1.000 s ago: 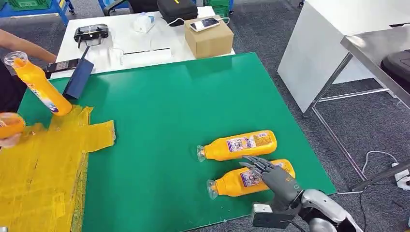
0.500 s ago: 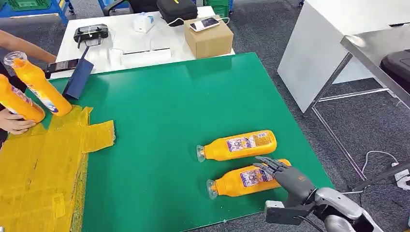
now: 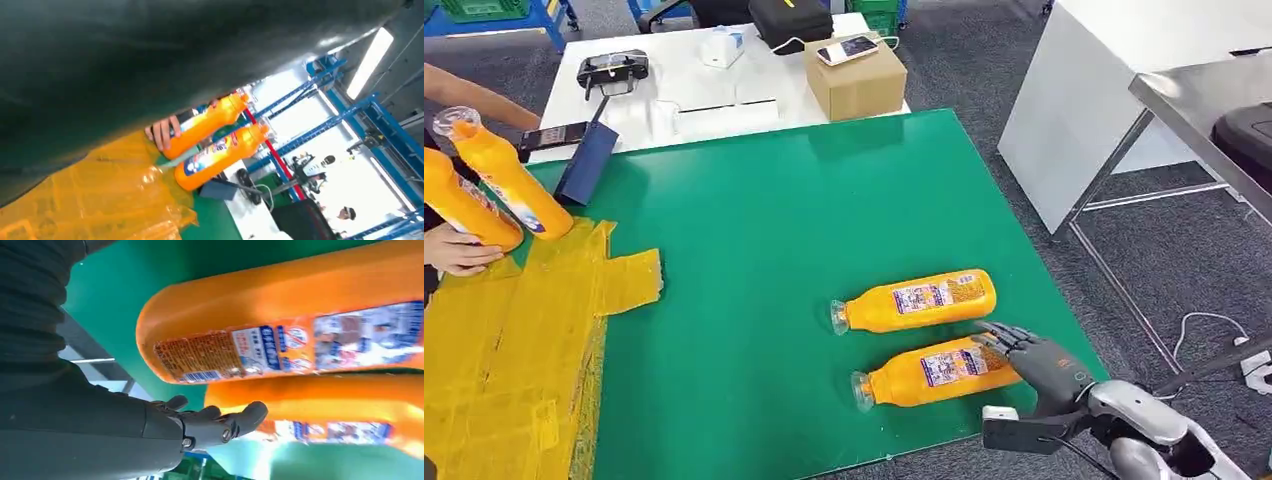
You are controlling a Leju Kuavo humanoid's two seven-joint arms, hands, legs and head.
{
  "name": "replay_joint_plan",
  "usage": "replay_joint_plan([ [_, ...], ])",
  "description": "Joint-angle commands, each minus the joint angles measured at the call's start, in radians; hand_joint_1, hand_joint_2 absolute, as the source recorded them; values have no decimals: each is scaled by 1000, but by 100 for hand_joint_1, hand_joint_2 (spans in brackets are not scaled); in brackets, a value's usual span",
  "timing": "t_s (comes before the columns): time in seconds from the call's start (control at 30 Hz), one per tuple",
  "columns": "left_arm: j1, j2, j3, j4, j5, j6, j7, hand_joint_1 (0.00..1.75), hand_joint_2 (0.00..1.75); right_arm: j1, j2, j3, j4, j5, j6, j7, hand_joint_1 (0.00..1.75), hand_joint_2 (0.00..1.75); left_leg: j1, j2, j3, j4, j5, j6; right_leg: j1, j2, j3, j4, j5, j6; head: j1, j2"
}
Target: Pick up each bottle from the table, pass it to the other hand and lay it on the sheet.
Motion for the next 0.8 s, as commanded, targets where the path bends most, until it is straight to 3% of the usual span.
replay_joint_plan([
  [0.03, -59, 31, 71, 87, 87, -95, 12, 0, 0, -206, 116, 155, 318, 114, -17, 11, 0, 175, 1, 1, 4, -2, 0, -1, 1, 7, 3, -3, 1, -2, 0, 0],
  [0.17, -89, 51, 50, 116, 211, -219, 59, 0, 0, -333, 273, 269, 594, 194, -59, 2, 0, 175, 2, 2, 5, -3, 0, -1, 1, 8, 4, -4, 2, -2, 0, 0],
  [0.2, -95, 56, 36, 118, 224, -219, 64, 0, 0, -362, 301, 300, 654, 198, -49, -2, 0, 175, 3, 1, 8, -5, 1, -2, 1, 14, 6, -5, 3, -5, 0, 0],
  [0.23, -103, 67, 16, 126, 229, -209, 73, 0, 0, -389, 319, 328, 705, 195, -51, -8, 0, 175, 3, 3, 7, -3, 1, -1, 2, 9, 5, -5, 3, -3, 0, 0],
  [0.27, -107, 76, -4, 130, 236, -197, 77, 0, 0, -408, 326, 353, 741, 184, -41, -25, 175, 175, 3, 2, 6, -3, 1, -1, 2, 8, 5, -4, 2, -2, 0, 0],
  [0.37, -108, 94, -36, 140, 244, -182, 83, 0, 0, -422, 317, 377, 758, 146, -11, -48, 175, 175, 3, 5, 8, -2, 1, -1, 3, 9, 5, -3, 2, -2, 0, 0],
  [0.4, -113, 99, -51, 147, 245, -174, 86, 0, 175, -423, 312, 387, 758, 133, -3, -55, 175, 175, 3, 3, 11, -3, 1, -1, 2, 11, 7, -3, 2, -3, 0, 0],
  [0.6, -107, 128, -103, 162, 269, -122, 87, 0, 175, -430, 271, 435, 716, 24, 24, -65, 175, 175, 4, 4, 18, -2, -3, -2, 2, 10, 4, -3, -1, -6, 1, 0],
  [0.63, -109, 130, -105, 165, 272, -120, 87, 0, 175, -433, 266, 437, 710, 12, 30, -66, 175, 175, 4, -1, 15, -3, 0, -2, 2, 12, 1, -4, 1, -7, 0, 0],
  [0.67, -109, 130, -105, 165, 272, -120, 87, 0, 175, -433, 266, 437, 710, 12, 30, -66, 175, 175, 3, 5, 20, -3, -3, -2, 1, 11, 4, -3, -1, -6, 1, 0],
  [0.8, -109, 130, -105, 165, 272, -120, 87, 0, 175, -433, 266, 437, 710, 12, 30, -66, 175, 175, 3, 6, 24, -2, -4, -1, 2, 10, 9, -3, -1, -4, 1, 0],
])
